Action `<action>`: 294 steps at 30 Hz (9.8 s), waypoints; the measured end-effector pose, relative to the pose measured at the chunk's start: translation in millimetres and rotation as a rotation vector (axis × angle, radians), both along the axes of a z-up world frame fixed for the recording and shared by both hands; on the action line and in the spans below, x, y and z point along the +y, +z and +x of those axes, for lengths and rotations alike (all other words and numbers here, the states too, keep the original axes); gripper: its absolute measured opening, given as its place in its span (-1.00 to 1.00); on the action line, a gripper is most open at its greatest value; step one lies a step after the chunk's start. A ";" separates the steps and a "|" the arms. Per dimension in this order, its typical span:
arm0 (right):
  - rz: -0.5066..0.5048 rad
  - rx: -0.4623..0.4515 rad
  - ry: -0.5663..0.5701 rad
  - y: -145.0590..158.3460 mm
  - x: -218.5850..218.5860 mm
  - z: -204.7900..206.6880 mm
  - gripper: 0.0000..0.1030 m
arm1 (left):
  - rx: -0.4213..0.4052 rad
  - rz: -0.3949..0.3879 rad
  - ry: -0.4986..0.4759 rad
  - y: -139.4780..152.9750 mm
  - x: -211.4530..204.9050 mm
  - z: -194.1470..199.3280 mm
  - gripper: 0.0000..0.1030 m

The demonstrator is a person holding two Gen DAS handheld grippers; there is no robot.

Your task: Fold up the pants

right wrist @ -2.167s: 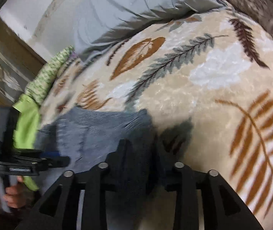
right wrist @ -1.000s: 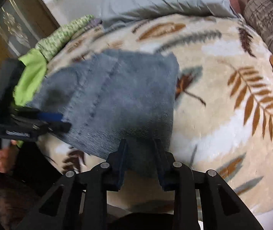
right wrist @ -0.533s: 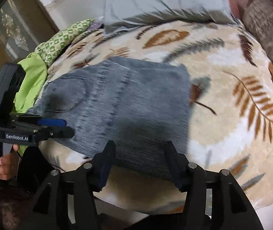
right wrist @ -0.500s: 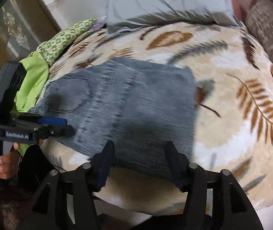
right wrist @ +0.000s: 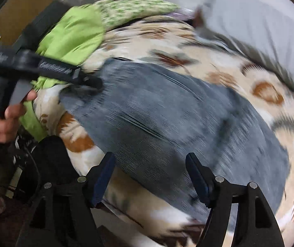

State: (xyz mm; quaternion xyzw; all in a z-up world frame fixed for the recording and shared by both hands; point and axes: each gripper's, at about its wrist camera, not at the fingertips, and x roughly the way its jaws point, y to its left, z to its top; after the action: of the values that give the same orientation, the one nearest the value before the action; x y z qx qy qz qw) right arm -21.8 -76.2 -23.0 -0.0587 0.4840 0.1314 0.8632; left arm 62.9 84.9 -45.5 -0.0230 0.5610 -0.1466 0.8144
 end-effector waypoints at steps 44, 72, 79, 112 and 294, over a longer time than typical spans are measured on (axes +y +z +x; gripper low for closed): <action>-0.519 -0.249 0.277 -56.0 166.7 50.5 0.09 | 0.284 -0.281 -0.279 -44.8 -3.6 123.5 -0.44; -0.005 -0.283 0.043 41.1 63.0 23.1 -0.61 | 0.019 -0.126 -0.338 66.8 -75.1 75.0 -0.70; 0.087 -0.298 -0.033 54.3 18.6 6.3 -0.62 | -0.018 -0.116 -0.386 86.7 -119.7 57.4 -0.74; 0.781 -0.131 -0.499 -6.8 -194.4 -85.3 -0.66 | 0.067 0.093 -0.620 39.5 -340.7 -38.7 -0.79; 0.446 -0.023 -0.477 -25.0 -242.6 18.7 0.09 | 0.027 0.141 -0.266 -2.0 -253.3 6.9 0.29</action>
State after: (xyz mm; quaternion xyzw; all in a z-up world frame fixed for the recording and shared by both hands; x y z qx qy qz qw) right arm -3.1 -318.8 -48.0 0.2454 0.4334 0.0274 0.8667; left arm 69.8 -168.3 -47.5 0.1067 0.5787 -0.2135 0.7798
